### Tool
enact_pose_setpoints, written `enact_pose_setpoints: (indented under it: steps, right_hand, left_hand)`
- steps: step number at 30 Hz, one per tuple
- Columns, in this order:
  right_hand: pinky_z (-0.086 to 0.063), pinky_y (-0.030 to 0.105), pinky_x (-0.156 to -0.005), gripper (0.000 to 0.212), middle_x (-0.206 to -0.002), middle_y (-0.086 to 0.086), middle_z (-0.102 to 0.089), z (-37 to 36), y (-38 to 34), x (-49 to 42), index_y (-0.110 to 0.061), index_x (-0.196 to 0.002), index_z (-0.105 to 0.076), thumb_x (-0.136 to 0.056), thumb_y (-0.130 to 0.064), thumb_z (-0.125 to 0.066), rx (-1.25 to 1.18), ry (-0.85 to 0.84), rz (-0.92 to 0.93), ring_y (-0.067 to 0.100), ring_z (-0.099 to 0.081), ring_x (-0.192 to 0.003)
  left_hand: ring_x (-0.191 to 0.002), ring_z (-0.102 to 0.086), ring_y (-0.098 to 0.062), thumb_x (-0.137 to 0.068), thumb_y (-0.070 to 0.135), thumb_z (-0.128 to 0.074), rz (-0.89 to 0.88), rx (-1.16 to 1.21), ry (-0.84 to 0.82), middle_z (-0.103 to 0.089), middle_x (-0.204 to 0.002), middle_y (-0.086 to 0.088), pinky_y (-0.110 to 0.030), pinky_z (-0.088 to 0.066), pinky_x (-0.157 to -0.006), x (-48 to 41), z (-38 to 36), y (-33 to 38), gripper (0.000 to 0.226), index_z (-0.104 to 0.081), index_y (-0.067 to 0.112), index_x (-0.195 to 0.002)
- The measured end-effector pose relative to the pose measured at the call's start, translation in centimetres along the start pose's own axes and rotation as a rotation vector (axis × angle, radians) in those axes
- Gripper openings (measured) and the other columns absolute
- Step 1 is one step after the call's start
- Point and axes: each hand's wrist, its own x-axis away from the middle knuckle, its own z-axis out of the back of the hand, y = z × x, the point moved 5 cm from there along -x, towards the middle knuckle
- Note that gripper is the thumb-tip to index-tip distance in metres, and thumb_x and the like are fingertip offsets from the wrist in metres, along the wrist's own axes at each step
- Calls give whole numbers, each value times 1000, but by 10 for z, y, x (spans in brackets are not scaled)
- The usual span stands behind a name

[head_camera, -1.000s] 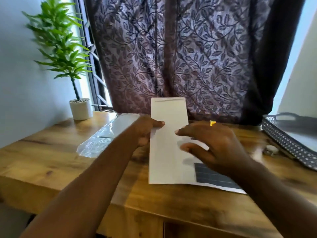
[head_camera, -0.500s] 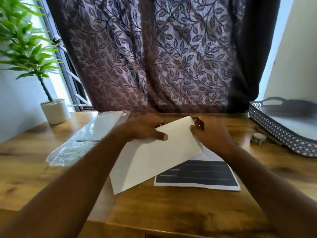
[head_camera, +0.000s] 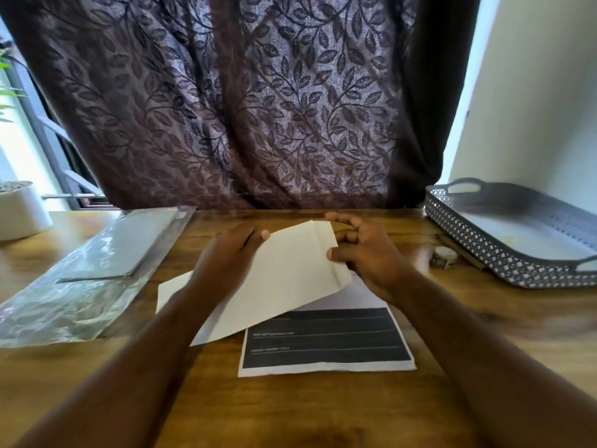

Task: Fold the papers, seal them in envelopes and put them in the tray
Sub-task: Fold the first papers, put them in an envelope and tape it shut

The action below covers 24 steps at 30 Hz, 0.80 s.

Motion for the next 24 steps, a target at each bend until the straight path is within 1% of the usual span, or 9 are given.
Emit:
enact_pose_setpoints:
  steps: [4,7,11,13,14,16,18,22,24]
  right_hand:
    - [-60,37,-90,69,-112,-1,-72,3,-3,-1,-27,-140,-49,-83,1,-76,116,13,69,14,-70,-101]
    - [-60,23,-78,71,-105,-7,-73,4,-4,-1,-32,-139,-48,-81,-5,-79,153,17,125,6,-71,-93]
    - [-60,28,-82,68,-113,-6,-73,2,-5,0,-36,-140,-48,-82,-20,-80,171,28,148,9,-69,-101]
    - [-56,25,-77,63,-112,-7,-69,2,-6,1,-35,-140,-49,-84,-34,-78,315,94,177,11,-65,-101]
    - [-52,22,-72,61,-104,-10,-66,3,-6,3,-33,-138,-50,-84,-42,-76,456,156,201,9,-62,-94]
    - [-47,24,-63,55,-89,-16,-58,6,-10,6,-34,-128,-52,-82,-55,-73,694,290,234,6,-58,-80]
    - [-48,26,-58,46,-82,-16,-60,10,-15,9,-38,-111,-49,-79,-59,-74,724,375,228,6,-60,-73]
    - [-36,18,-47,37,-73,-11,-59,12,-22,10,-31,-84,-43,-81,-48,-77,684,420,223,4,-58,-58]
    - [-39,15,-41,31,-63,-4,-65,10,-21,11,-27,-77,-47,-86,-36,-74,622,382,195,6,-60,-45]
  left_hand:
    - [-65,-55,-6,-96,63,-34,-67,-9,-33,-57,-69,7,-32,-45,-58,-1,2,5,40,-53,31,-80]
    - [-70,-57,-4,-99,57,-43,-150,31,-58,-58,-70,12,-29,-46,-58,-1,2,16,30,-56,35,-85]
    - [-68,-56,-7,-101,48,-46,-222,78,-48,-56,-67,10,-25,-42,-56,2,4,27,24,-57,33,-85]
    - [-67,-56,-8,-99,49,-45,-232,110,-25,-57,-70,10,-23,-41,-56,2,7,29,25,-58,33,-85]
    - [-68,-56,-9,-98,50,-45,-232,121,-15,-58,-73,11,-21,-41,-56,2,8,30,25,-58,34,-84]
    - [-71,-58,-9,-97,51,-45,-250,122,3,-58,-72,13,-18,-41,-57,3,8,34,24,-57,35,-84]
    - [-71,-58,-10,-97,49,-45,-290,101,9,-56,-70,15,-21,-44,-57,4,9,38,21,-58,36,-87]
    - [-68,-59,-11,-99,44,-50,-298,72,6,-58,-72,14,-25,-47,-56,4,9,40,19,-62,32,-91]
    - [-67,-59,-12,-98,43,-51,-286,70,3,-59,-70,13,-24,-46,-55,4,7,40,18,-63,31,-91]
